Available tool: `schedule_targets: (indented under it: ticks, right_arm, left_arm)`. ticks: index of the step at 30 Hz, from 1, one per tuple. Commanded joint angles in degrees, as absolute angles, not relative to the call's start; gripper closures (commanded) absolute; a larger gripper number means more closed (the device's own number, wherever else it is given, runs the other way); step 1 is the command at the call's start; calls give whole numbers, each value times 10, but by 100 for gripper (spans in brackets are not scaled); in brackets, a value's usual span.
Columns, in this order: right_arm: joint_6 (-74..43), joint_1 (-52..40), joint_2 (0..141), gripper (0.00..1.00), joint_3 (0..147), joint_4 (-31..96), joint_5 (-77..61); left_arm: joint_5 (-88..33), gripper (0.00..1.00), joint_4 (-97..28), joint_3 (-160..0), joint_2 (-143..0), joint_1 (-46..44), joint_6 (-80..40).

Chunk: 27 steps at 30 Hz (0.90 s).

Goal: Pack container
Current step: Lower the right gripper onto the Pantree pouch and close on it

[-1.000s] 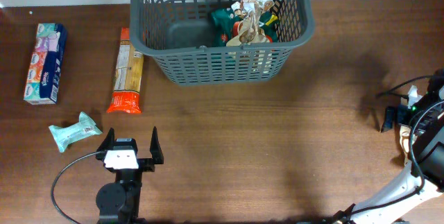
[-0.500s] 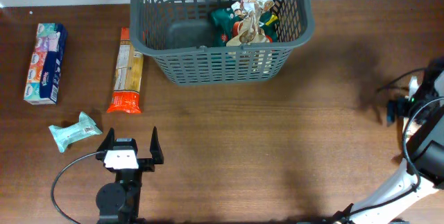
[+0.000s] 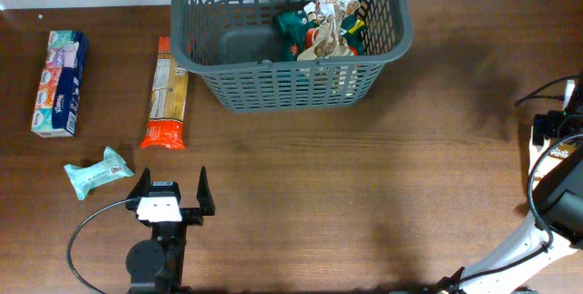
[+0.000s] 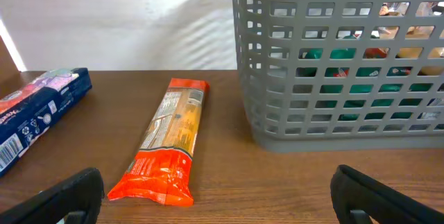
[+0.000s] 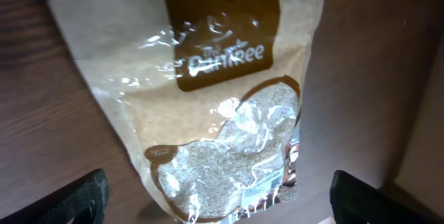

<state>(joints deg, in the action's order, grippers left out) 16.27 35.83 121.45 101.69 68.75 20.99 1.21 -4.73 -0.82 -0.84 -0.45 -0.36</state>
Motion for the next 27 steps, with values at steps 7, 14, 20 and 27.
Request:
schedule_targets:
  ticks: [7,14,20,27]
  right_arm:
    - [177,402,1212,1,1021,696,132]
    - [208,422,1213,1,1010,700,57]
    - [208,413,1213,1,984,689,56]
    - [210,405,1214,1,938,668,76]
  left_arm:
    - [6,1,-48,-5,-3,-4,5]
    - [6,1,-48,-5,-3,-4,5]
    - [6,1,-48,-5,-3,-4,5]
    - [6,1,-48,-5,-3,-4,5]
